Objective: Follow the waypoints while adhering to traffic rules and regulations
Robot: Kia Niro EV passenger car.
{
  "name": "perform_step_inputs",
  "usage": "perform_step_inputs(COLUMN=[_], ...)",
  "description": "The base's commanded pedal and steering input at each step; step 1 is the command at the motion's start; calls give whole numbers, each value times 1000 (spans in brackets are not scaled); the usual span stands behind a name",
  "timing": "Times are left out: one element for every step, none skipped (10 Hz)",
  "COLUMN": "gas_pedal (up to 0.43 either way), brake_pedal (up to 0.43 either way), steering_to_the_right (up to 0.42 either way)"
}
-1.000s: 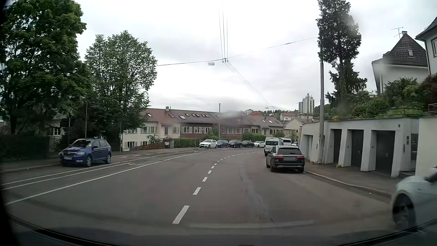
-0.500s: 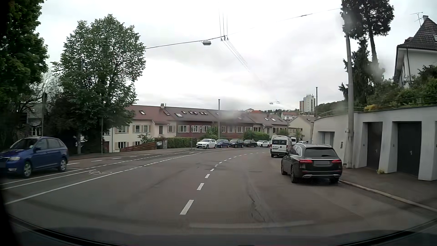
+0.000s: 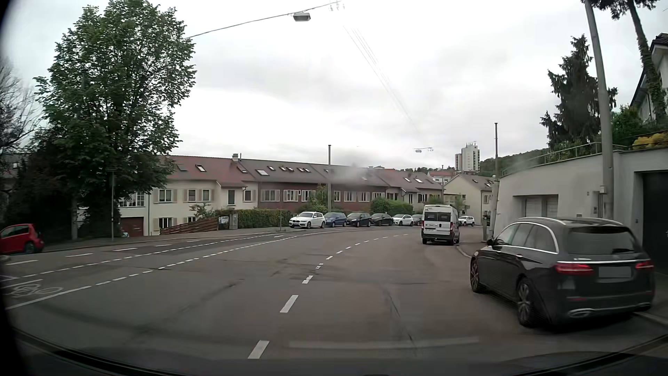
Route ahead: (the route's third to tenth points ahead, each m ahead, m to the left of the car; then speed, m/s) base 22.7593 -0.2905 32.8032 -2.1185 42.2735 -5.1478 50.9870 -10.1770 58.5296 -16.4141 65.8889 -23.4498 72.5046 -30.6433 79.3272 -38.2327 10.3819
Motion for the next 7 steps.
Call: perform_step_inputs(gas_pedal=[28, 28, 28, 39, 39, 39, 39], brake_pedal=[0, 0, 0, 0, 0, 0, 0], steering_to_the_right=[21, 21, 21, 20, 21, 22, 22])
